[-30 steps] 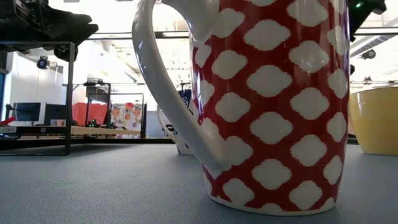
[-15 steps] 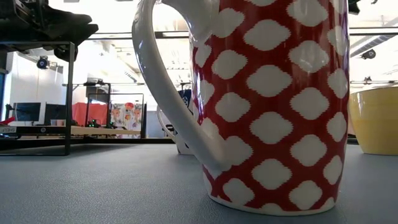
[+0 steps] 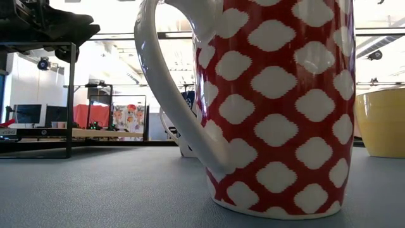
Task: Place coffee mugs
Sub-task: Move the blue patterned mug beside the other blue patterned mug
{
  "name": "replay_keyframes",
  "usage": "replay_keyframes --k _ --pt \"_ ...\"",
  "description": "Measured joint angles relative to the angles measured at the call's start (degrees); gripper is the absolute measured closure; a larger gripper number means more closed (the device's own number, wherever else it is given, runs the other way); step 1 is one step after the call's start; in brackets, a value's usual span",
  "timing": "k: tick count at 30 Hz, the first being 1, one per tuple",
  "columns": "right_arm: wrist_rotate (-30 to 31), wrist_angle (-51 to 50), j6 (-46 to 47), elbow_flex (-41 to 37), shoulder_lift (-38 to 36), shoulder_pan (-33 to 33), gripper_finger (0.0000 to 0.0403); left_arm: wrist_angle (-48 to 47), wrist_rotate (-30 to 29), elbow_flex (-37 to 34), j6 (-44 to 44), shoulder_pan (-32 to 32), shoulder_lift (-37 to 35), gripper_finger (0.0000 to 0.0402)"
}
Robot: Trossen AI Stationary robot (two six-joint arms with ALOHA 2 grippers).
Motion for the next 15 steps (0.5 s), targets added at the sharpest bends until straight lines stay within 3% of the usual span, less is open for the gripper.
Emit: replay_keyframes --k 9,15 --pt "0.03 -1.19 -2.89 -0.11 4.4 -1.75 0.027 0.02 0.0 0.0 0.0 0.0 0.0 0.0269" --pt "-1.1 -1.67 -5.94 -0.11 5.23 -1.91 0.0324 0.02 0.0 0.0 0.0 0.0 0.0 0.0269"
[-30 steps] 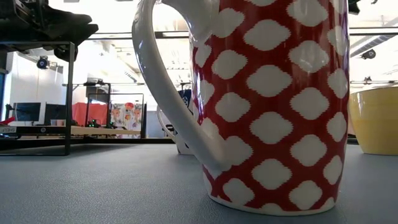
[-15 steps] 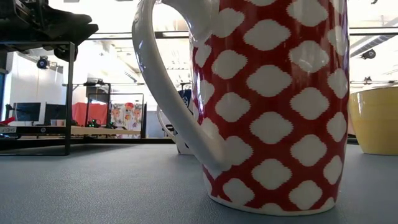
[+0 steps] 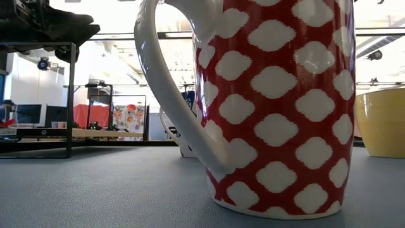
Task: Place coffee mugs
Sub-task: Move the blue patterned mug beside the other blue patterned mug
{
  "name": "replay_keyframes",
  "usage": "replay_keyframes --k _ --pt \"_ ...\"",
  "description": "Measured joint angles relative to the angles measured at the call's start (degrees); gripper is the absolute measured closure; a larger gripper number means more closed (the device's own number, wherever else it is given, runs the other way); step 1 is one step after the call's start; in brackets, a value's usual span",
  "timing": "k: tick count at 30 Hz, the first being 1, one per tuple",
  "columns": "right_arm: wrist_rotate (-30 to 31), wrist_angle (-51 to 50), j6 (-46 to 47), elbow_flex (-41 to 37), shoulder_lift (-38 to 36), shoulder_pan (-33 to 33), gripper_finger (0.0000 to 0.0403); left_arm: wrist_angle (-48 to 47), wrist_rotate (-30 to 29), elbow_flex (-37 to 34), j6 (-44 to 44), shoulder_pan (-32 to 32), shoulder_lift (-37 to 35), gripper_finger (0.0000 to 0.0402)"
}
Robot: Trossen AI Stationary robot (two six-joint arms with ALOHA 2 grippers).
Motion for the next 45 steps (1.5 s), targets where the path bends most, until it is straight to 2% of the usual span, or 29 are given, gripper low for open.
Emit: replay_keyframes --k 4,9,14,20,29,37,45 --pt "-2.24 -0.01 -0.77 0.0 -0.14 0.07 0.038 0.0 0.0 0.0 -0.01 0.0 0.0 0.0269" --pt "-8.33 -0.15 -0.98 0.87 -0.55 0.35 0.0386 -0.02 0.0 0.0 0.0 0.0 0.0 0.0269" --pt "-14.19 1.97 -0.92 5.14 -0.51 3.4 0.0387 0.0 0.0 0.0 0.0 0.0 0.0 0.0269" --pt "-13.78 5.26 1.1 12.51 1.3 8.83 0.0388 -0.02 0.0 0.0 -0.01 0.0 0.01 0.0269" --pt "-13.37 5.07 0.96 23.4 11.84 17.22 0.0389 -0.02 0.0 0.0 -0.02 0.0 0.02 0.0269" --pt "-13.79 5.16 -0.65 30.91 19.61 19.63 0.0389 -0.04 0.0 0.0 -0.01 0.0 0.0 0.0269" --pt "-16.41 5.34 0.1 33.02 23.33 21.35 0.0389 -0.02 0.0 0.0 0.0 0.0 0.0 0.0269"
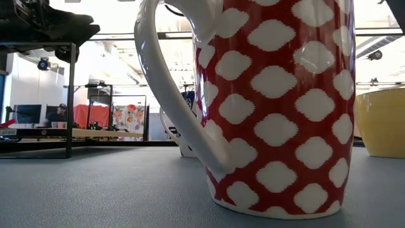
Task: Place coffee mugs
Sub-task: Move the blue patterned mug beside the other blue patterned mug
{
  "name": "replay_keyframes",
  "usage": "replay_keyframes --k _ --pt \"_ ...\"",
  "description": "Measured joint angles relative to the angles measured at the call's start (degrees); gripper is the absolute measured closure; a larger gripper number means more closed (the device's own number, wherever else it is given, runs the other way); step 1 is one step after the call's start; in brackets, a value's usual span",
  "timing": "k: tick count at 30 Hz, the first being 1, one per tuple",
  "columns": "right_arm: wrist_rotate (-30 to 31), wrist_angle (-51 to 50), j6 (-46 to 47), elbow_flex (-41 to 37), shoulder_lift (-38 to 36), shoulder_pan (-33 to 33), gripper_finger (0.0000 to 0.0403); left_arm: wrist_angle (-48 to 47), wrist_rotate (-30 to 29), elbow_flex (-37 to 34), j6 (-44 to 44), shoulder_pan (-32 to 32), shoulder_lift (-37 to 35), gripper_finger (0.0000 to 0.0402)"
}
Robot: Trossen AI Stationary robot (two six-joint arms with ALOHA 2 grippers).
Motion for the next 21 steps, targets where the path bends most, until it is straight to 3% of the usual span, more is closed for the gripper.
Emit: replay_keyframes --k 21 --pt "0.04 7.59 3.57 -0.01 4.13 4.53 0.0371 0.02 0.0 0.0 -0.01 0.0 0.02 0.0269"
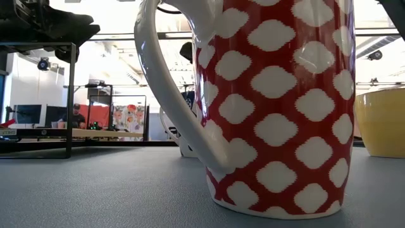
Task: Place coffee mugs
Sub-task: Move the blue patterned mug beside the other blue patterned mug, then put the gray patterned mug on the shelf
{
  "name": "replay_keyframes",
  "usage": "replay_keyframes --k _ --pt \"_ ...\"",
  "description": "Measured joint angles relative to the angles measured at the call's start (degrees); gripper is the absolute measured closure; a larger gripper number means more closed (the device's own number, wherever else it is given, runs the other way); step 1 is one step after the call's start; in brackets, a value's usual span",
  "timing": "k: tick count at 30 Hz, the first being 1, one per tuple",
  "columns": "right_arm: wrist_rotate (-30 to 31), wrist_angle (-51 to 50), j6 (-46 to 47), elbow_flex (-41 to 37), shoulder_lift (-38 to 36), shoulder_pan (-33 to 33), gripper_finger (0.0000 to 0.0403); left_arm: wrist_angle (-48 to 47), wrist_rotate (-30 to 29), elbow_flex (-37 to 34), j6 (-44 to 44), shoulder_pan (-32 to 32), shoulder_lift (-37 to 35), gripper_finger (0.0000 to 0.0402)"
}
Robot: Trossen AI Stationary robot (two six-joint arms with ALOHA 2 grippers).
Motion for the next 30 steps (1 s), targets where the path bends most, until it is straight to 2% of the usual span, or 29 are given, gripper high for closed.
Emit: replay_keyframes --k 13,17,25,30 --pt "-0.44 0.33 -0.03 0.93 -2.78 0.0 0.0293 -0.02 0.0 0.0 -0.02 0.0 0.0 0.0269" --pt "0.96 0.79 -2.44 3.61 -3.81 -0.4 0.0288 -0.11 0.0 0.0 0.01 0.0 0.0 0.0269" --pt "8.84 0.79 -5.18 5.92 -3.85 -3.75 0.0287 -0.07 0.0 0.0 0.0 0.0 0.02 0.0269" --pt "9.02 0.68 -7.39 5.18 -3.23 -7.65 0.0287 -0.04 0.0 0.0 -0.02 0.0 0.0 0.0269"
